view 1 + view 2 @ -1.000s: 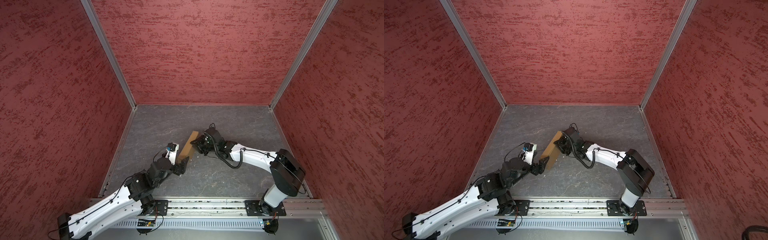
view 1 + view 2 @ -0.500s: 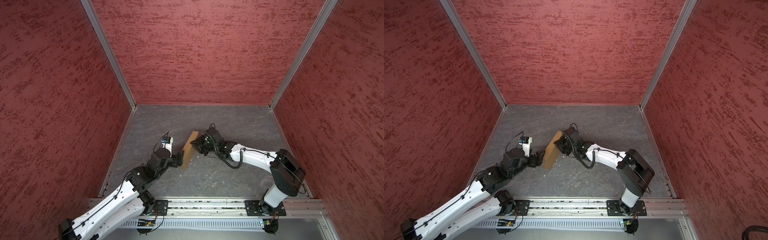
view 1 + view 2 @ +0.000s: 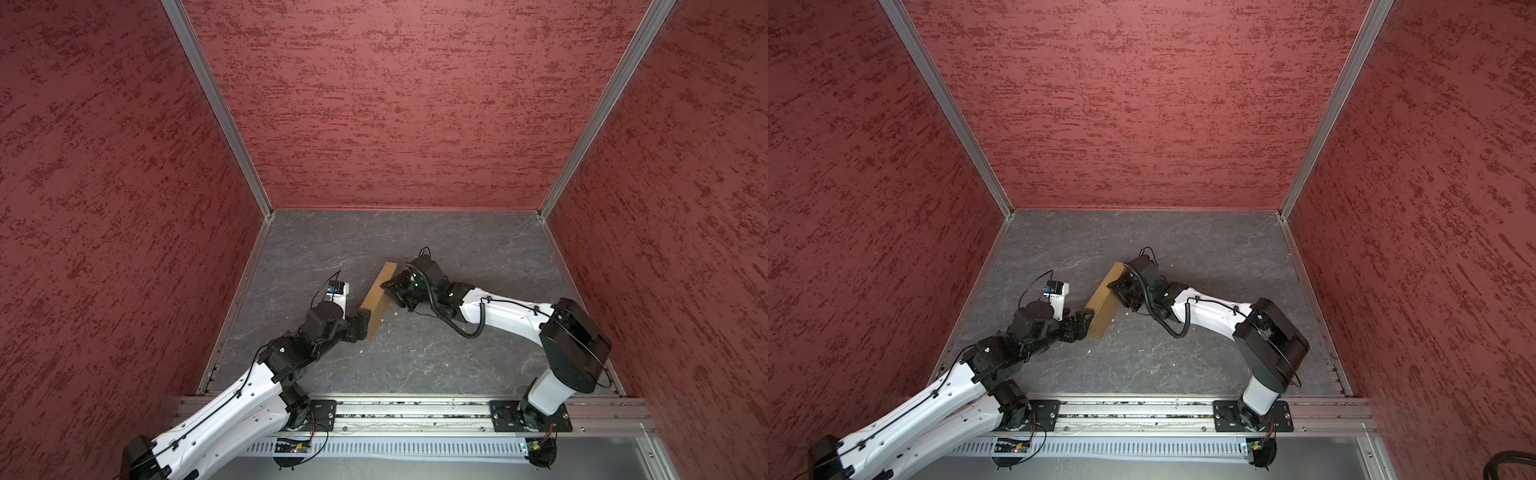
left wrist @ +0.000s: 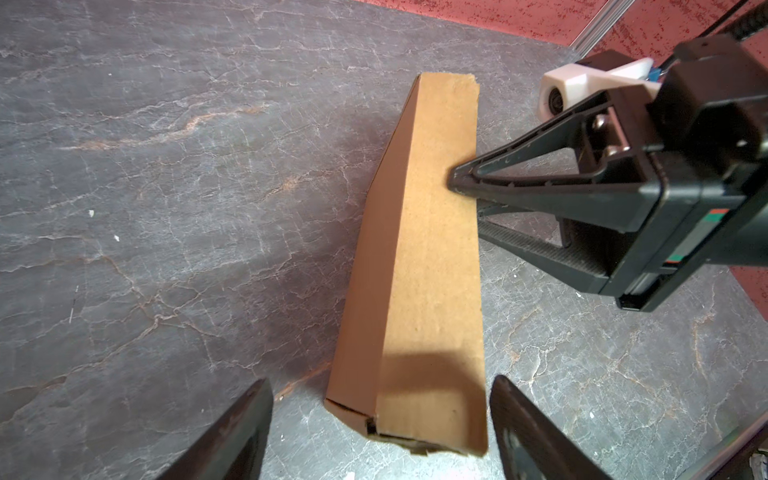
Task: Fold the paper box
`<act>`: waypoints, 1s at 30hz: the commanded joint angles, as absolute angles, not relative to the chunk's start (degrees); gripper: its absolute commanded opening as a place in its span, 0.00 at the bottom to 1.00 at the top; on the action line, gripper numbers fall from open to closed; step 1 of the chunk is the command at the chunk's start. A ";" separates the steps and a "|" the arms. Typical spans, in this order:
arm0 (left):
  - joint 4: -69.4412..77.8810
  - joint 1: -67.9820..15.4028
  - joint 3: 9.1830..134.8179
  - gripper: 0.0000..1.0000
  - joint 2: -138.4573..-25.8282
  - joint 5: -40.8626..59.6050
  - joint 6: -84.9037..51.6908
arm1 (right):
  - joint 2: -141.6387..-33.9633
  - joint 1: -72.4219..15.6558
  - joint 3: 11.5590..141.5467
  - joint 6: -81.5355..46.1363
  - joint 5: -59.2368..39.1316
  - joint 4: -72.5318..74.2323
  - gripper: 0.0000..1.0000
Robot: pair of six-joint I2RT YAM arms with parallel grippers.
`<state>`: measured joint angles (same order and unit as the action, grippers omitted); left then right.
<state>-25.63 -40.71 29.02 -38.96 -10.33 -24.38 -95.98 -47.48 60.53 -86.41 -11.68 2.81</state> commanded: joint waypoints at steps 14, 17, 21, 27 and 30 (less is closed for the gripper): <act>-23.20 -40.33 27.46 0.82 -38.06 -10.61 -25.92 | -96.75 -47.75 58.01 -87.89 -11.25 -1.11 0.29; -23.67 -40.32 27.53 0.82 -37.69 -11.39 -26.46 | -96.84 -47.72 57.88 -87.93 -11.25 -0.98 0.29; -24.83 -40.32 27.60 0.82 -36.34 -12.97 -26.94 | -96.88 -47.70 57.66 -88.08 -11.43 -0.76 0.29; -25.31 -40.26 27.35 0.82 -36.04 -12.98 -27.22 | -96.87 -47.77 57.64 -88.07 -11.43 -0.75 0.29; -25.14 -40.34 26.51 0.81 -36.71 -12.59 -27.82 | -96.95 -47.75 57.66 -88.14 -11.51 -0.54 0.29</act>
<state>-24.84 -40.71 27.73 -36.49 -12.27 -26.87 -95.98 -47.48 59.51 -86.43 -11.77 4.40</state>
